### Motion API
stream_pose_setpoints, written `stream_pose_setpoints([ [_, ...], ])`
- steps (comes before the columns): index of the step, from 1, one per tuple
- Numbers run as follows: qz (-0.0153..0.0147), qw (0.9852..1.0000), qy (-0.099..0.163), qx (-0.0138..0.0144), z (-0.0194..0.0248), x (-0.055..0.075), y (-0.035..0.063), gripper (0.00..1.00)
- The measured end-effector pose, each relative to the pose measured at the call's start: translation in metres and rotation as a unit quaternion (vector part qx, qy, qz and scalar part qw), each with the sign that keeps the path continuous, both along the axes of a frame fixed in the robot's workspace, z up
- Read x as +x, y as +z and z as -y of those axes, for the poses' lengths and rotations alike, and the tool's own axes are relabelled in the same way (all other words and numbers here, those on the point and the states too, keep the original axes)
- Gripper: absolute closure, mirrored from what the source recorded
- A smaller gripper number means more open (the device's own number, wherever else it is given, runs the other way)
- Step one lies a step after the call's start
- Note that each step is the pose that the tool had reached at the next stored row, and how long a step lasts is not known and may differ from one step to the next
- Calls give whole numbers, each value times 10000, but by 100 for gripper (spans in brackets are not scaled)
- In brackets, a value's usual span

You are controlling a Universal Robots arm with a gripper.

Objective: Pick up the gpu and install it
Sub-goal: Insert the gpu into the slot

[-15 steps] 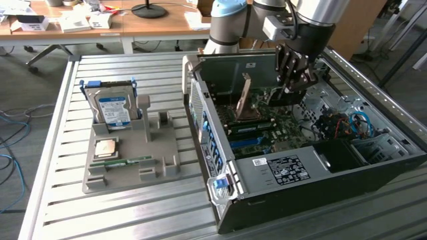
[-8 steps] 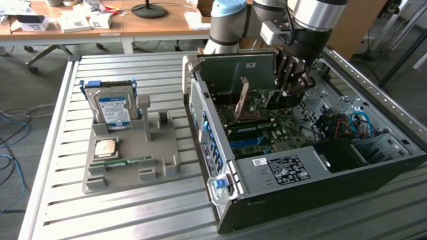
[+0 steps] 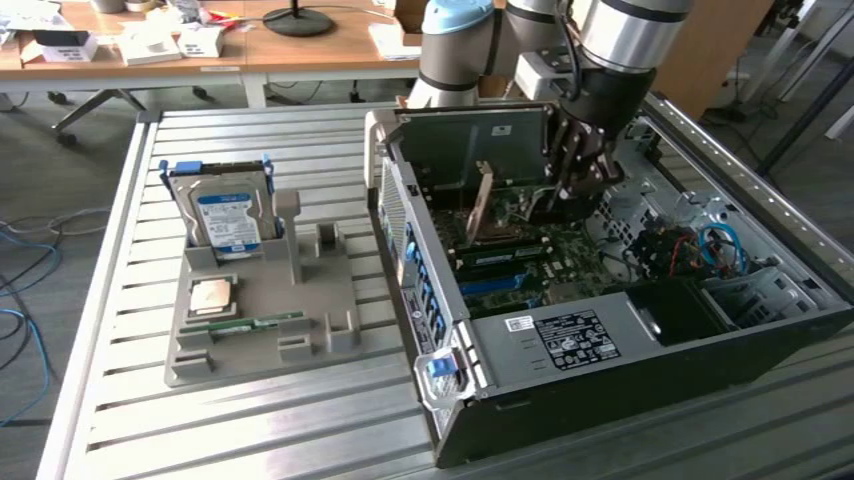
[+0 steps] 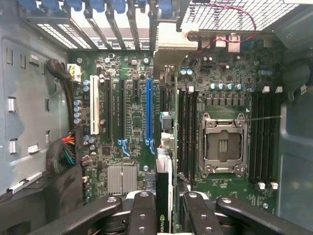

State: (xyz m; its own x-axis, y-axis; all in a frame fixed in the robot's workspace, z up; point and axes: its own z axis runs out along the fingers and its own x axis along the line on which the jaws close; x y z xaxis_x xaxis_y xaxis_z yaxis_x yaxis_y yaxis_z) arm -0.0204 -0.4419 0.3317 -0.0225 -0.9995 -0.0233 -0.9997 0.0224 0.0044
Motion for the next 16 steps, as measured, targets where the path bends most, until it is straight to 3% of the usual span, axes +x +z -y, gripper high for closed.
stream_pose_setpoints([
  [5, 0, 10000, 2, 0, 4, -5, -14, 74],
  [16, 0, 10000, 13, 0, 69, -27, -36, 74],
])
